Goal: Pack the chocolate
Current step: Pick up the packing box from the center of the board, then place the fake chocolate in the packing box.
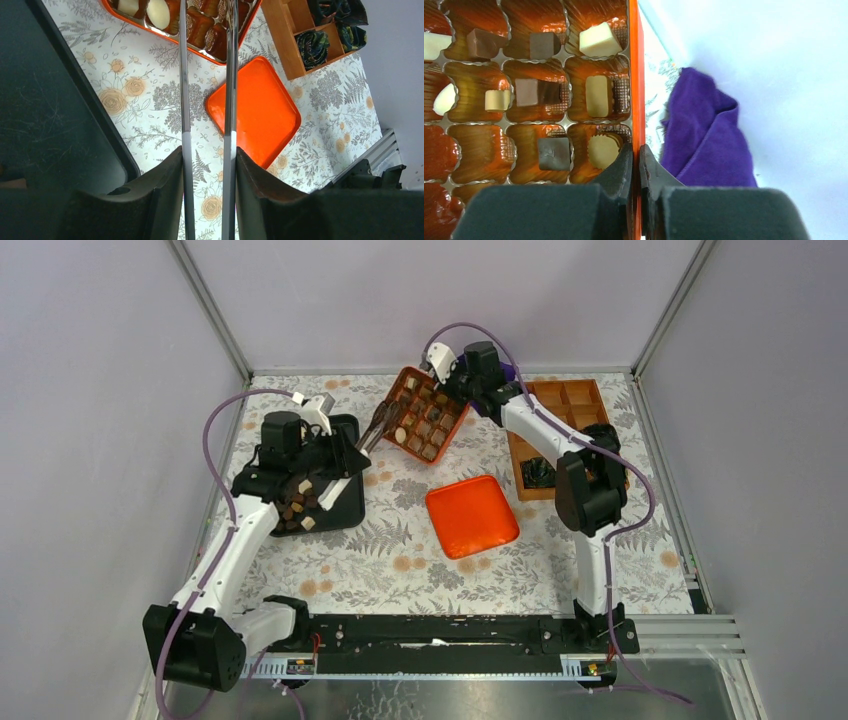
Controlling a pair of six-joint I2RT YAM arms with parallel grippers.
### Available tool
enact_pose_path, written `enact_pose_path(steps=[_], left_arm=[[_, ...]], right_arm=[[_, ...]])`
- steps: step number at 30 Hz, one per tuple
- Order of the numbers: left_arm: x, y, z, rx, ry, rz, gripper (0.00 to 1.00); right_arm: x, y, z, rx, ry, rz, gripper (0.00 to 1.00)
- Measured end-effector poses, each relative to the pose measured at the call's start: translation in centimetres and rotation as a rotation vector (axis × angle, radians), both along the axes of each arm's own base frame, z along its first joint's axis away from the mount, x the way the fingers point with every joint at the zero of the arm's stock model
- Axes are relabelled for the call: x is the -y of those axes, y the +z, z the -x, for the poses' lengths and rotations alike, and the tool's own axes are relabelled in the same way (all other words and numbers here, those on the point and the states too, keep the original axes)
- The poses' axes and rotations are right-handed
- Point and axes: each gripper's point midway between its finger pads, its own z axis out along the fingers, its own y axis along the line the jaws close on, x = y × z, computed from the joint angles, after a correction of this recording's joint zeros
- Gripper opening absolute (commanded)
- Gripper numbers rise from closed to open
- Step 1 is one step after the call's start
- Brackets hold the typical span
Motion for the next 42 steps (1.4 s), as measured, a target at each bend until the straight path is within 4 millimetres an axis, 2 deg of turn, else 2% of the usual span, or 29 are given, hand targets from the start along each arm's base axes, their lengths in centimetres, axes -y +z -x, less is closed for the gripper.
enact_pose_path(steps=[4, 9, 18, 22, 27, 36, 42], left_arm=[[0.5, 0.3, -0.1, 0.04, -0.015, 0.006, 0.0], [1.2, 0.3, -0.3, 0.065, -0.035, 0.011, 0.0], [3.9, -1.5, -1.0, 0.048, -0.087, 0.001, 0.0], [4.3, -2.9, -1.3, 0.018, -0.081, -0.023, 0.0], [4.2, -3.6, -1.6, 0.009, -0.057, -0.05, 0.0], [4.6, -5.4, -1.7, -0.044, -0.062, -0.078, 0.11], [4.9, -5.1, -1.9, -0.042, -0.065, -0.079, 0.26]], right_arm=[[0.0, 2.4, 0.1, 0.073, 0.003, -0.024, 0.0], [-0.4, 3.4, 0.2, 0.096, 0.006, -0.042, 0.0], [-0.5, 2.6, 0.9, 0.025, -0.02, -0.078, 0.0], [-0.4, 2.0, 1.2, -0.007, -0.03, -0.083, 0.0], [-0.4, 1.6, 1.5, -0.035, -0.036, -0.088, 0.0], [-0.4, 1.3, 1.6, -0.047, -0.043, -0.09, 0.0], [-0.4, 1.3, 1.6, -0.048, -0.043, -0.09, 0.0]])
